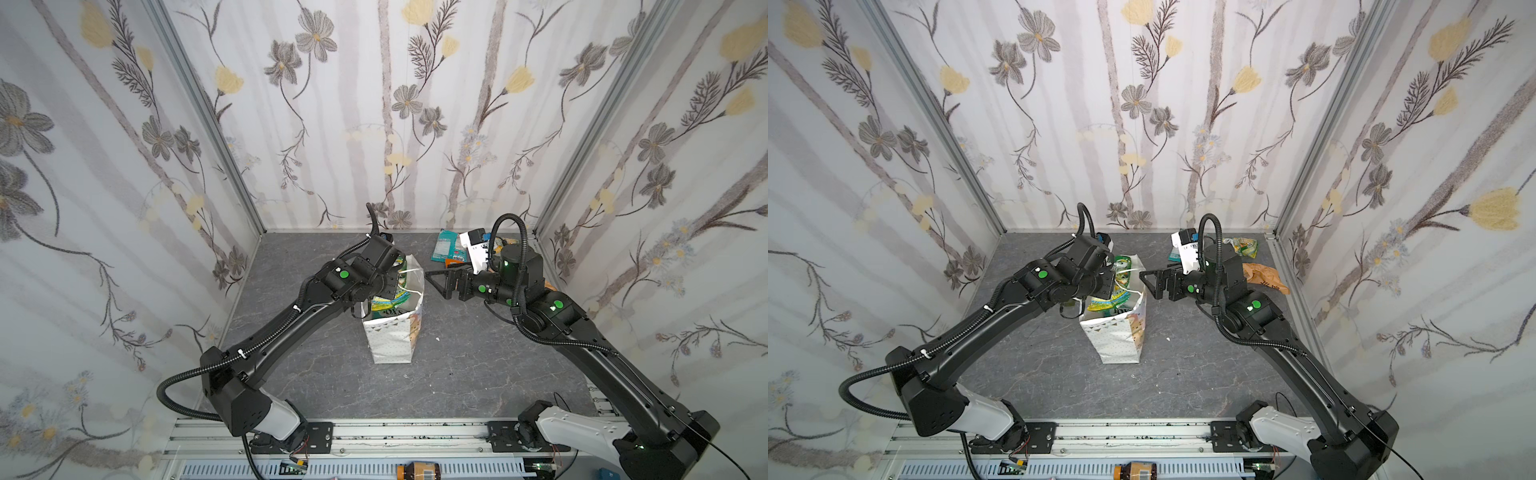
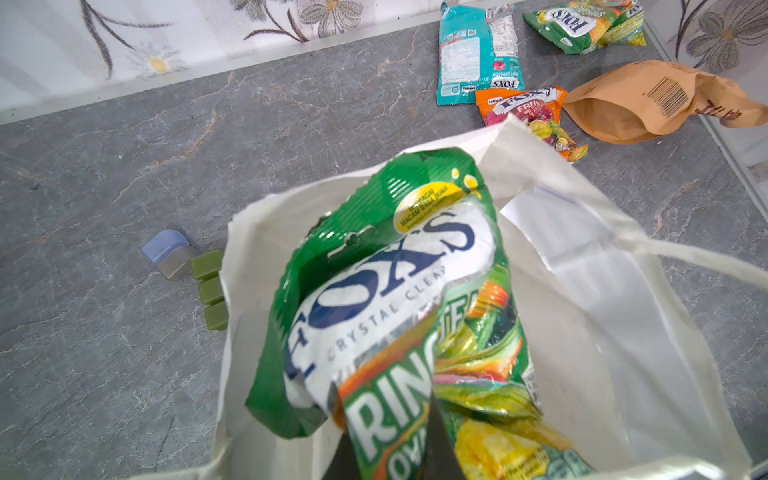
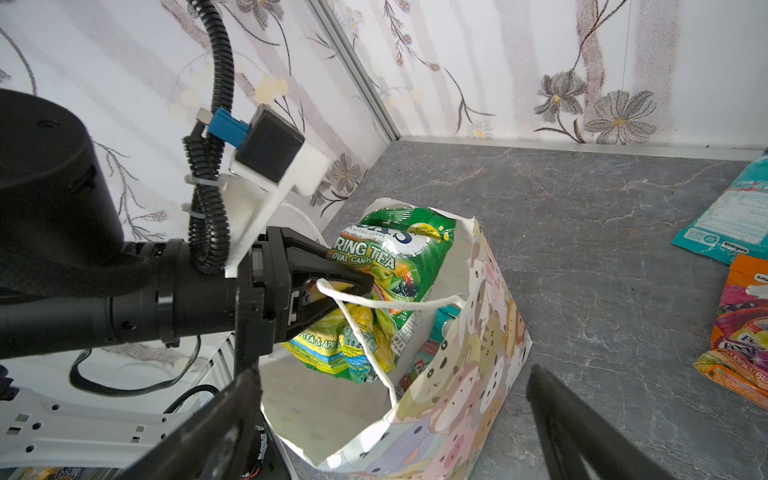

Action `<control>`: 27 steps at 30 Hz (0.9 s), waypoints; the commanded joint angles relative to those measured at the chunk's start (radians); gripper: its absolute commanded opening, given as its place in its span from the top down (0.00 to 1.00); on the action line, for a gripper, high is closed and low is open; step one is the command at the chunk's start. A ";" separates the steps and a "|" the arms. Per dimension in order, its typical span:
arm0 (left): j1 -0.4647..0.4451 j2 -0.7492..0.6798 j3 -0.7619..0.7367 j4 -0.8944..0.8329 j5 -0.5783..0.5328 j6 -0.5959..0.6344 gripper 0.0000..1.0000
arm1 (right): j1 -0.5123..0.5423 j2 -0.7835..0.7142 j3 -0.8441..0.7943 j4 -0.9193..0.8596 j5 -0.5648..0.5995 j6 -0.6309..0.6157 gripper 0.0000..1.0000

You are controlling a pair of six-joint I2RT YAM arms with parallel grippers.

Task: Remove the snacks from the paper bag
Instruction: 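Lift the green Spring Tea pack out of the bag while right gripper approaches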

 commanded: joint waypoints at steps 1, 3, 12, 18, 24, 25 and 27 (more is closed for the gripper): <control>-0.001 -0.024 0.024 0.001 -0.037 0.012 1.00 | -0.002 -0.010 0.002 0.043 0.013 0.004 0.00; -0.001 -0.037 0.032 -0.004 -0.047 0.015 1.00 | -0.003 -0.017 0.003 0.049 0.018 0.008 0.00; -0.001 -0.095 0.084 -0.003 -0.068 0.030 1.00 | -0.009 -0.070 0.006 0.099 0.035 0.047 0.00; -0.002 -0.157 0.104 0.055 -0.033 0.040 1.00 | -0.009 -0.114 0.007 0.164 0.016 0.096 0.00; -0.009 -0.247 0.023 0.252 0.107 0.102 1.00 | -0.002 -0.115 0.016 0.216 -0.038 0.141 0.00; -0.016 -0.255 0.015 0.276 0.127 0.111 1.00 | -0.001 -0.110 0.020 0.218 -0.049 0.143 0.00; -0.028 -0.262 0.010 0.308 0.153 0.127 1.00 | 0.009 -0.099 0.029 0.219 -0.061 0.144 0.00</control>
